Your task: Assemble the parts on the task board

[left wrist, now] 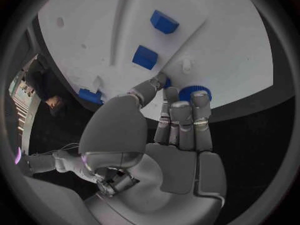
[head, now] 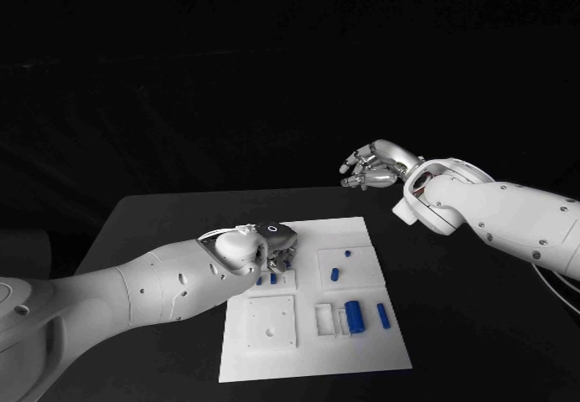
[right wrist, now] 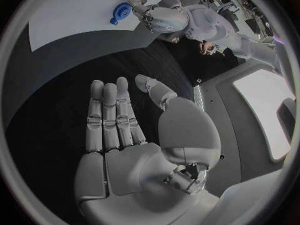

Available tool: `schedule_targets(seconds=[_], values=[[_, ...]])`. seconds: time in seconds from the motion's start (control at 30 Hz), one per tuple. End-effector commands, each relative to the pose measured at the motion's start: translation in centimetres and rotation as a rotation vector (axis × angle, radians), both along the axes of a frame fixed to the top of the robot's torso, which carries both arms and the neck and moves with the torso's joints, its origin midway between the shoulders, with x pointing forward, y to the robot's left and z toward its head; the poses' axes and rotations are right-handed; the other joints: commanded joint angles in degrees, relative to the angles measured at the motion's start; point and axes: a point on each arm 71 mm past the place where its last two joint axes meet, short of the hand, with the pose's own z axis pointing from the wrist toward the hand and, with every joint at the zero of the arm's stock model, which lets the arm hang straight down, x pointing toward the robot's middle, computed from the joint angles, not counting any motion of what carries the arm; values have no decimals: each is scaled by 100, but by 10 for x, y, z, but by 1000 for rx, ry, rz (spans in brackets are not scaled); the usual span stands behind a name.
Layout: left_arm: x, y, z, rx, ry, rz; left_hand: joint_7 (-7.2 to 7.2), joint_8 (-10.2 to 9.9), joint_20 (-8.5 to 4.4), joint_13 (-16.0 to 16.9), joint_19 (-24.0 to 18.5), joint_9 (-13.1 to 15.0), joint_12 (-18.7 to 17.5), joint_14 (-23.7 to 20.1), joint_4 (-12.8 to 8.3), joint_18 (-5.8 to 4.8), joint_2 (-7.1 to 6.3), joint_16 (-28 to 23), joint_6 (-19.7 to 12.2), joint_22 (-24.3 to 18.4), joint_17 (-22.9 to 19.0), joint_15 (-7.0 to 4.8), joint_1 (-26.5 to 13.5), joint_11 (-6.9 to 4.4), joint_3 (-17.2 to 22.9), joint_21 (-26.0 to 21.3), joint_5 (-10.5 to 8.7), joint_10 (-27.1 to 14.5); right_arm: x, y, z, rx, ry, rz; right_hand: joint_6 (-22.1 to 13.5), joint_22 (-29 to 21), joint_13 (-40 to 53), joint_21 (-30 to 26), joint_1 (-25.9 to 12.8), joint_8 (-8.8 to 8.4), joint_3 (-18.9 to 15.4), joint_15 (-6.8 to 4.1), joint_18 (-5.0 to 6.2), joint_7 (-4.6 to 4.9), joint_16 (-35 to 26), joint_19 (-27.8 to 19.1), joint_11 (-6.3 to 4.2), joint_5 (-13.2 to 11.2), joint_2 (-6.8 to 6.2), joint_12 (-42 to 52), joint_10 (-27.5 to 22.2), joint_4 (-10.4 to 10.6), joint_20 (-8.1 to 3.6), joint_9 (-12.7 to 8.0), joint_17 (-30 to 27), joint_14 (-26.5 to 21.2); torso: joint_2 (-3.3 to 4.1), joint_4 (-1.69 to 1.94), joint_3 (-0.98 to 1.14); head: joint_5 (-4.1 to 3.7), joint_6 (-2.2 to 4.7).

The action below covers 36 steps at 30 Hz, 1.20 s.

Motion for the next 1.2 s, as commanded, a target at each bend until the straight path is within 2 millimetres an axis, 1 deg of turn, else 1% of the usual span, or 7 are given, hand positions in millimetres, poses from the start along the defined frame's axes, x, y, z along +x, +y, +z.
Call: schedule_targets(seconds=[0.03,0.2,0.23,0.27,0.53,0.83,1.2], values=[[-5,5,-17,94,43,9,5,-30,-416,-4,41,-20,11,53,38,-46,-33,-11,4,10,8,-1,-27,-1,13,-22,16,59,0,2,-1,-8,0,11,41,135,13,35,-67,-24,-4,-43,82,2,36,-3,-7,-23,1,22,-37,35,-17,-7,8,-9,1,0,1,2,4],[-5,5,-15,78,28,6,-14,-16,-428,-4,70,-21,15,102,105,-43,-6,1,70,11,28,-17,-55,-18,51,-15,43,126,0,2,-1,-8,1,11,42,135,21,38,-76,-25,-4,-43,82,2,36,-4,-7,-21,2,21,-38,37,-17,-7,9,-9,3,-4,-1,12,9],[-4,5,-15,76,26,6,-18,-12,-432,-4,76,-21,15,111,115,-41,2,2,86,11,31,-21,-54,-25,65,-14,72,141,0,2,-1,-7,0,11,42,135,22,38,-76,-25,-4,-43,82,2,36,-4,-7,-21,2,21,-38,37,-17,-7,9,-9,3,-4,-1,10,11],[-4,5,-15,72,23,5,-27,-10,-440,-7,92,-23,9,133,137,-39,11,3,114,12,41,-35,-61,-34,89,-9,177,171,0,2,-1,-7,0,11,42,135,25,39,-79,-25,-4,-43,82,2,37,-4,-7,-20,1,20,-39,38,-17,-7,9,-10,3,-5,-2,8,12],[-4,8,-9,-23,-15,-6,-57,-4,-470,-8,171,-29,3,218,207,-28,38,21,188,21,80,-62,-119,-64,103,27,307,276,-1,1,-3,-7,0,9,41,134,42,44,-94,-28,-2,-43,82,3,37,-7,-7,-7,3,18,-42,41,-17,-7,12,-10,3,-6,-4,-2,9],[-1,22,6,-269,-33,26,-65,-36,-490,-17,222,-50,-32,255,342,-22,-22,-9,189,14,101,-74,-245,-74,93,32,311,324,-1,0,-3,-6,-2,7,42,134,59,49,-108,-29,-1,-43,82,3,37,-8,-7,7,2,16,-44,43,-17,-8,14,-10,-2,7,-3,-2,13],[3,38,13,-459,28,84,-59,-70,-495,-19,226,-67,-51,256,385,-19,-15,-27,154,13,114,-72,-278,-70,90,29,285,325,-1,0,-4,-5,0,5,42,134,70,52,-117,-30,-1,-43,82,3,37,-10,-7,14,1,14,-46,44,-17,-8,15,-11,1,4,-2,17,11]])
